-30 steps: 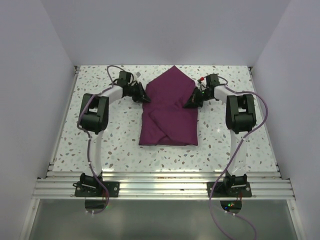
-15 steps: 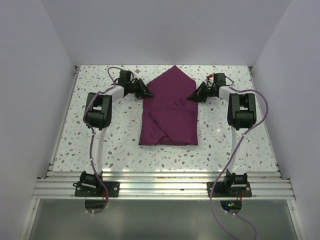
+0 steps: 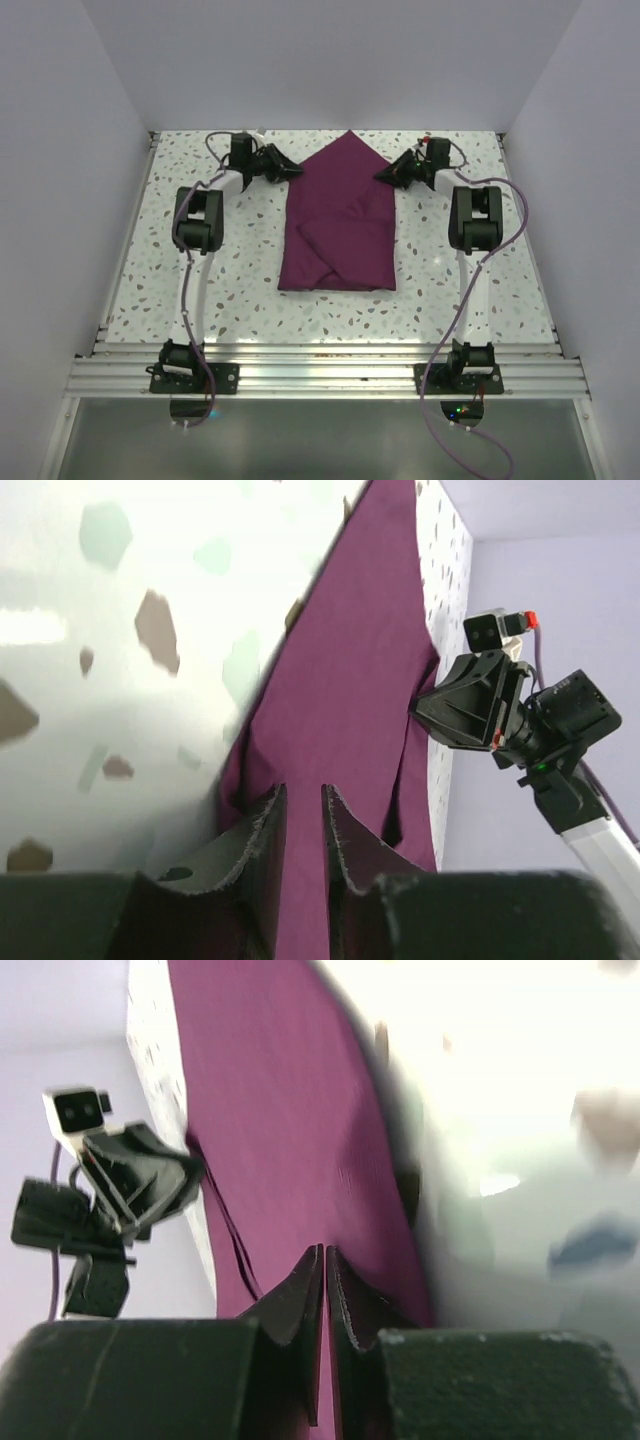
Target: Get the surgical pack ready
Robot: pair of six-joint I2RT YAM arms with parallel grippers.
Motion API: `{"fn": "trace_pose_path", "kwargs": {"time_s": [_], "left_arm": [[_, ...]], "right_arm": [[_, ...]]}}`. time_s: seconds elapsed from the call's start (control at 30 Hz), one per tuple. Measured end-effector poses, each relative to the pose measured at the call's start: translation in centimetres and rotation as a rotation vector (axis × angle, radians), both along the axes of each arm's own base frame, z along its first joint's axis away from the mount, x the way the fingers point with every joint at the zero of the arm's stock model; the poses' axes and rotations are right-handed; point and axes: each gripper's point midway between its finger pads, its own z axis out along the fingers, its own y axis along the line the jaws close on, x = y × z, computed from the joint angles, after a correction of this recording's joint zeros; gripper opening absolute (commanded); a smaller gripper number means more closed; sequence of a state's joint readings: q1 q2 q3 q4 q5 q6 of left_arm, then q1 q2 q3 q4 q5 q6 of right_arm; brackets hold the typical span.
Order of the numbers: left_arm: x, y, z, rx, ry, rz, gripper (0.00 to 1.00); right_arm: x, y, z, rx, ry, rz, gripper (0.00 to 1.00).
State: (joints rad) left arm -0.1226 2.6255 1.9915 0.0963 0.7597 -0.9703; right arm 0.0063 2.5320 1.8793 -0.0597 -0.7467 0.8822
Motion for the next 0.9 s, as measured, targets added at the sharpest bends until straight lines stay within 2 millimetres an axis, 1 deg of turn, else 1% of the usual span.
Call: {"fn": "trace_pose_path", "kwargs": {"time_s": [0.1,0.2,0.27,0.3,0.33,0.37,0.4,0.53,0.63,0.73,0.8,0.9], "left_arm": [[1.5,-0.2,0.4,-0.026,-0.022,0.014,0.30],[2.2,-0.2,0.9,-0.039,-0.034,0.024,0.37],[2.6,0.2,1.3,-0.033,-0.054,0.033,0.43],[2.8,0.5,1.4,-0.020,-0.067,0.036,0.45],[2.9,0.8,1.4,-0.001,-0.077,0.042,0.48],[2.9,1.1,1.4,0.021,-0.085,0.047,0.50],[2.9,1.6,1.4,0.050,-0.091,0.056,0.50],[2.1,3.5,2.0,0.182,-0.126,0.081,0.55],[1.5,4.7,3.4,0.276,-0.161,0.101,0.56],[1.6,5.5,4.6,0.333,-0.202,0.114,0.56],[1.7,5.8,4.5,0.359,-0.212,0.117,0.56],[1.2,6.1,3.3,0.387,-0.174,0.119,0.56]], "right_arm": [[2.5,-0.5,0.1,0.008,-0.032,-0.045,0.11],[4.1,-1.3,0.4,0.009,-0.053,-0.091,0.16],[4.9,-2.0,0.8,0.004,-0.060,-0.122,0.22],[5.1,-2.1,0.9,0.001,-0.064,-0.128,0.27],[5.2,-2.3,1.1,0.000,-0.068,-0.132,0.29],[5.3,-2.5,1.2,-0.004,-0.072,-0.135,0.33],[5.3,-2.7,1.1,-0.014,-0.071,-0.138,0.39],[4.7,-3.1,1.9,-0.067,-0.082,-0.112,0.46],[3.8,-3.6,2.7,-0.126,-0.088,-0.091,0.49],[2.8,-4.3,3.5,-0.179,-0.097,-0.078,0.55],[2.4,-5.0,3.8,-0.214,-0.105,-0.071,0.56],[2.1,-5.7,3.2,-0.261,-0.100,-0.059,0.57]]}}
